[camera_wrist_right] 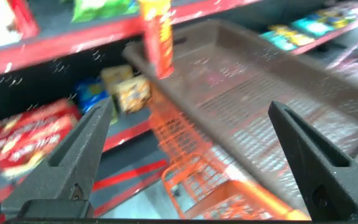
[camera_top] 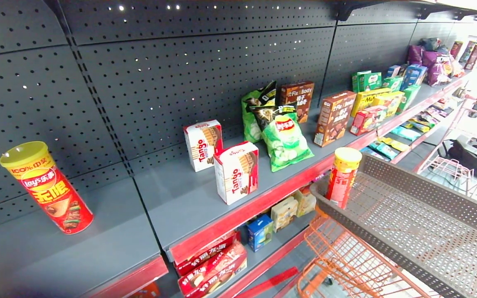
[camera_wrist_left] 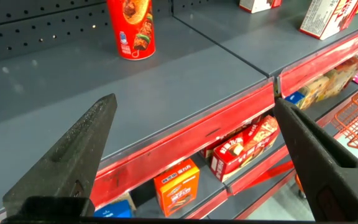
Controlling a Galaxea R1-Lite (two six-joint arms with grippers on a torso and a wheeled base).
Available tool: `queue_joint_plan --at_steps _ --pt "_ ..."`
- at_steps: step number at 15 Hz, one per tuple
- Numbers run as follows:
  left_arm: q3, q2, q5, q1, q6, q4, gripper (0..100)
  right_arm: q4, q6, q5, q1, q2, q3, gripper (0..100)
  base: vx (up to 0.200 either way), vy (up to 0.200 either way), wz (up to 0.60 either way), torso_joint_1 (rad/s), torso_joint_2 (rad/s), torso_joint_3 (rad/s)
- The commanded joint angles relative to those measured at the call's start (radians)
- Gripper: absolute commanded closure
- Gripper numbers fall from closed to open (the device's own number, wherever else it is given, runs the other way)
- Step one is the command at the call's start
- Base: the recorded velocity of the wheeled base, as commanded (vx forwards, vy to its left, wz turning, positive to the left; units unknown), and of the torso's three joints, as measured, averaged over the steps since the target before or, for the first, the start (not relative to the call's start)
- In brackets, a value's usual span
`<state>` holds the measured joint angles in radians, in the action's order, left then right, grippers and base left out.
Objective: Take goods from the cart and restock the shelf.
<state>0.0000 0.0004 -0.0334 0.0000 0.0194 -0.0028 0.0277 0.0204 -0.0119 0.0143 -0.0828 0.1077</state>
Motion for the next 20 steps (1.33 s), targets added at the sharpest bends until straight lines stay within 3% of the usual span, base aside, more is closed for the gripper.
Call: queue_joint_plan --at_steps 1,6,9,12,20 --pt "0.000 0.000 0.000 0.000 0.001 0.000 0 0.020 -0.005 0.133 -0.082 -0.399 0.262 0 0.000 0.000 0.00 0.000 0.00 0.000" --pt "0.000 0.000 0.000 0.000 0.001 0.000 0 0.008 0.050 0.138 -0.091 -0.557 0.284 0 0.000 0.000 0.00 0.000 0.00 0.000" --pt "0.000 0.000 0.000 0.000 0.001 0.000 0 -0.252 0.000 0.124 -0.094 -0.795 0.303 0 0.000 0.000 0.00 0.000 0.00 0.000" --pt "0.000 0.000 0.000 0.000 0.001 0.000 0 -0.267 0.064 0.038 -0.103 -0.851 0.280 0 0.000 0.000 0.00 0.000 0.00 0.000" --pt "0.000 0.000 0.000 0.000 0.001 0.000 0 -0.350 0.076 0.038 -0.134 -1.105 0.314 0 0.000 0.000 0.00 0.000 0.00 0.000"
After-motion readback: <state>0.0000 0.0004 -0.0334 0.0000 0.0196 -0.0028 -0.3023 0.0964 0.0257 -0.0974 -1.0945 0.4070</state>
